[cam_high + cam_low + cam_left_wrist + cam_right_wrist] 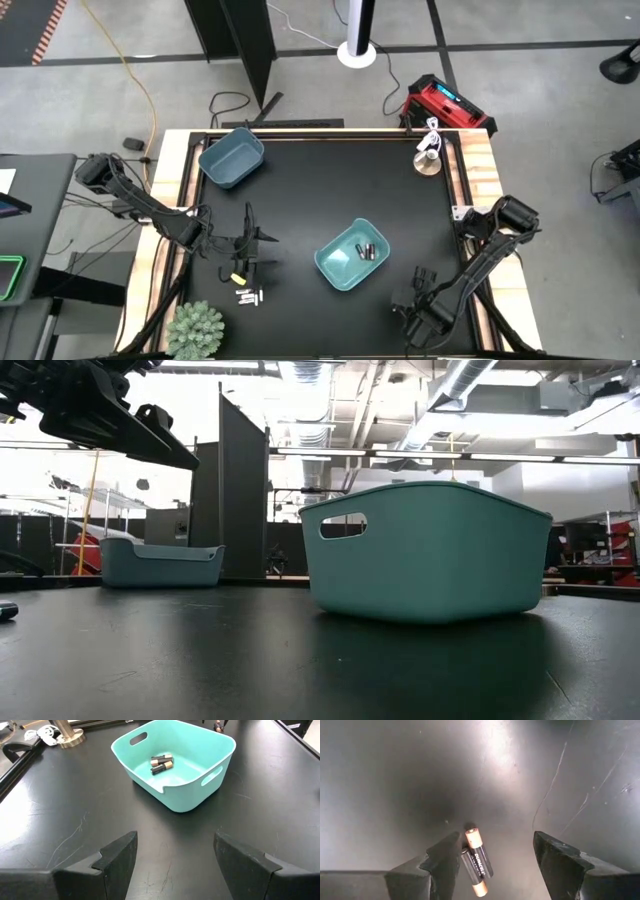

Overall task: Sort batteries
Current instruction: Put the black-brown battery into the light blue bin

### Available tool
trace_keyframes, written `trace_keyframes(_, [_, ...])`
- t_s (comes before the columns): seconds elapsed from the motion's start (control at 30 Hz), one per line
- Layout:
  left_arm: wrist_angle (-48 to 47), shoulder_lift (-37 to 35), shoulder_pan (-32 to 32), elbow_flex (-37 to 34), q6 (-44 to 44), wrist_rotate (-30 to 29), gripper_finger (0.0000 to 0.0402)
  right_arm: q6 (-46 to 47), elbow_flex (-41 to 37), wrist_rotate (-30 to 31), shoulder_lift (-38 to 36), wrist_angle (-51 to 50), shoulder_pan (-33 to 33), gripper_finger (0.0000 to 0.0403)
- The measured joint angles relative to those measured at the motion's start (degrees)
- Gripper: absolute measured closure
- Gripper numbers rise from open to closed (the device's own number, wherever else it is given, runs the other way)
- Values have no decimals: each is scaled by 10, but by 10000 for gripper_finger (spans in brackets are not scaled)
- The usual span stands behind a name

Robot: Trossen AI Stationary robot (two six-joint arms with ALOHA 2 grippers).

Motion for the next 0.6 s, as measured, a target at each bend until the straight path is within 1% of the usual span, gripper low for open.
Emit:
trace_keyframes(0.3, [0, 0, 0, 0, 0, 0, 143, -13, -16, -9, 0, 11, 2, 138])
trace_keyframes(0.47, [0, 0, 0, 0, 0, 0, 143, -33, -27, -9, 0, 42, 1, 138])
trace_keyframes(0.6, [0, 0, 0, 0, 0, 0, 143, -34, -31, -9, 0, 46, 0, 138])
